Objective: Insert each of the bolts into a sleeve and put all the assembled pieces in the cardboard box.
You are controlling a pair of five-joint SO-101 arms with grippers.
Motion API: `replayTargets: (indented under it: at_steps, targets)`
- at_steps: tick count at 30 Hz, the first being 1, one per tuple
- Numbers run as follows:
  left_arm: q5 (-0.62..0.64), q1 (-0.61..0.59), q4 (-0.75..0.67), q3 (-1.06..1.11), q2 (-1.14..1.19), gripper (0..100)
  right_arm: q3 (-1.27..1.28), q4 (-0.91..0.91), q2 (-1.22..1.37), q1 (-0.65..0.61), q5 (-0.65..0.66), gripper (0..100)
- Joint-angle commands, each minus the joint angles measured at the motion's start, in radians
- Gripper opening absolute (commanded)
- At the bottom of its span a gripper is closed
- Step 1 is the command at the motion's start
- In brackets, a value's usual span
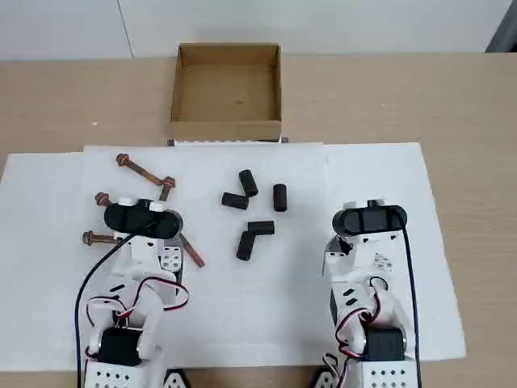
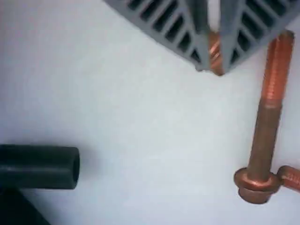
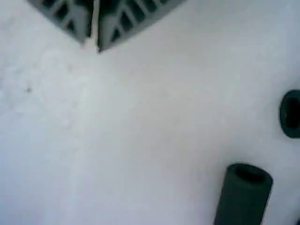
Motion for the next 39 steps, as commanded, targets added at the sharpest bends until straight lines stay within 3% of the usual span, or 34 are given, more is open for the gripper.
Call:
replayTargets:
  at_steps: [1,9,16,25,30,34,39]
  targets:
    - [-0.005,0.006,0.000,-0.004,-0.012,1,0.012,0.002,-0.019,0.008,0.009,0.3]
    - [-0.005,0.075,0.003,-0.004,-0.012,1,0.012,0.002,-0.019,0.008,0.009,0.3]
    - [-0.005,-0.074,0.012,-0.050,-0.009,1,0.012,0.002,-0.019,0.005,0.009,0.3]
    - [-0.005,-0.104,0.284,-0.312,-0.006,1,0.012,0.002,-0.019,0.002,0.011,0.3]
    - [-0.005,-0.103,0.304,-0.392,0.002,1,0.012,0.002,-0.019,0.002,0.011,0.3]
    - [-0.005,-0.103,0.304,-0.484,0.141,1,0.014,-0.007,-0.019,-0.004,0.005,0.3]
    - [0.002,-0.103,0.311,-0.774,0.546,1,-0.077,0.071,-0.019,0.018,0.009,0.3]
